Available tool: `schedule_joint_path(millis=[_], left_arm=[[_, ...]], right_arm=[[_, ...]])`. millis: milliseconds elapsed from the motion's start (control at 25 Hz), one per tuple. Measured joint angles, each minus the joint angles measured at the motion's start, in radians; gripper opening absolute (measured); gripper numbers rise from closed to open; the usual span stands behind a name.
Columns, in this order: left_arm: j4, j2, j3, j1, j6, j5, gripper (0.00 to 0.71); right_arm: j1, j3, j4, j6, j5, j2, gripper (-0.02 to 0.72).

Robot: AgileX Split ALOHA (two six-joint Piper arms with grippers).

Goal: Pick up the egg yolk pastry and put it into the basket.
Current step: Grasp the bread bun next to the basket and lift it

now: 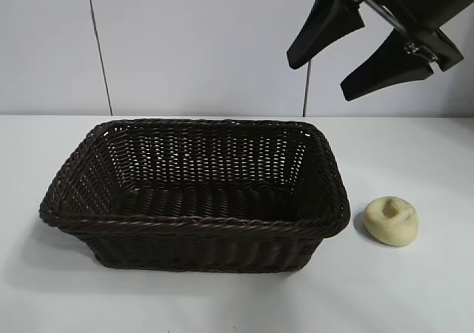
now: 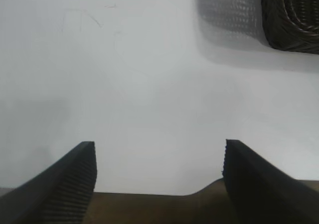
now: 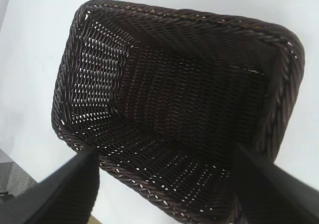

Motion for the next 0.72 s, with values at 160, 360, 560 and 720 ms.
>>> schedule_joint_path(millis=[160,360,560,720], left_arm=[[0.000,-0.086,0.000,0.000,0.000,-0.001,0.517],[0.000,-0.269,0.000,0.000,0.000,0.000,0.517],[0.000,-0.335,0.000,0.000,0.000,0.005,0.517],[0.000,-0.335,0.000,0.000,0.000,0.005,0.517]], right_arm=[[0.000,0.000,-0.003,0.000,-0.002,0.000,0.539],[0.000,0.000,-0.003,0.000,0.012,0.000,0.539],[0.000,-0.003,-0.025,0.015,0.053,0.000,0.539],[0.000,-0.027,-0.146,0.109,0.080,0.000,0.539]])
